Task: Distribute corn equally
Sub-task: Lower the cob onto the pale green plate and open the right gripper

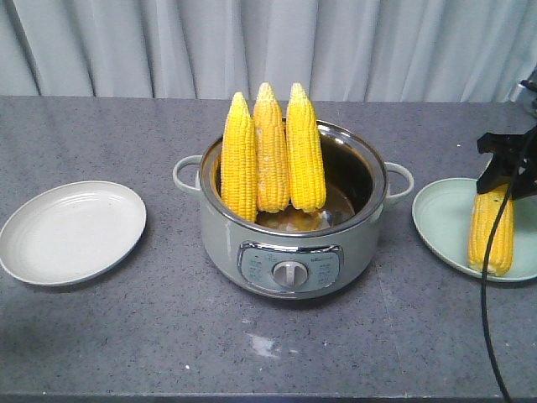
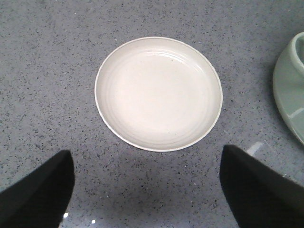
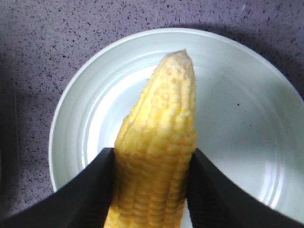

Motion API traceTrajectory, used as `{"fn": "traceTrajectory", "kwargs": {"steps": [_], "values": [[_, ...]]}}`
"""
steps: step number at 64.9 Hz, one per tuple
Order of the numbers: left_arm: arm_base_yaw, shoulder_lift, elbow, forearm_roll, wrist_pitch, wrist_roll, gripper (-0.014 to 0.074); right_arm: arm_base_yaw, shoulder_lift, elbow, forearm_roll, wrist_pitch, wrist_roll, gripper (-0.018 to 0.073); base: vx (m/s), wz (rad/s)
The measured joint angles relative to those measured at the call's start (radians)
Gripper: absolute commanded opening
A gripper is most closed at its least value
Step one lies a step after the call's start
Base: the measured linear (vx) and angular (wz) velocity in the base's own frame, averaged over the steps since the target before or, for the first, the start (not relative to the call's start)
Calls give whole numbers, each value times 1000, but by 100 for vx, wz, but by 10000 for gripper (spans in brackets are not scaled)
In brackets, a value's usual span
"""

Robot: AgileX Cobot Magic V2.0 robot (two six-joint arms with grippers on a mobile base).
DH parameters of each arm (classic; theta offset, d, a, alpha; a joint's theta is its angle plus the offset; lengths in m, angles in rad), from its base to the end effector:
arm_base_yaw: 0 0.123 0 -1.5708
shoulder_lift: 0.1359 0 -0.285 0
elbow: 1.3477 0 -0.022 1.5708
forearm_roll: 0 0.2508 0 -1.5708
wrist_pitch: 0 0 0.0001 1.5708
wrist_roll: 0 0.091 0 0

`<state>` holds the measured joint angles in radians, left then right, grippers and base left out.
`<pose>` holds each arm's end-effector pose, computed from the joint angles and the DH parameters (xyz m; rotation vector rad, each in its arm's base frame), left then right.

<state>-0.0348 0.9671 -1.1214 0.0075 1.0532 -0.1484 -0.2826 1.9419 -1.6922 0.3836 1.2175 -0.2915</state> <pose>0.1722 -0.0054 0.3926 -0.1340 2.3801 -0.0775 0.4003 -0.0830 0.2700 0.1278 2.8209 0.4338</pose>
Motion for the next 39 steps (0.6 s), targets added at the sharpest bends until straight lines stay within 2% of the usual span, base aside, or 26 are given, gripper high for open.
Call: {"fn": "traceTrajectory", "kwargs": {"steps": [22,31,39], "values": [[0,0,0,0,0,0,587,0,2,0,-21,-8,1,487,0,0],[0,0,0,0,0,0,587,0,2,0,-23,-15,1,547,0,0],[0,0,0,0,0,0,587,0,2,0,-23,-20,1,555,0,0]]}}
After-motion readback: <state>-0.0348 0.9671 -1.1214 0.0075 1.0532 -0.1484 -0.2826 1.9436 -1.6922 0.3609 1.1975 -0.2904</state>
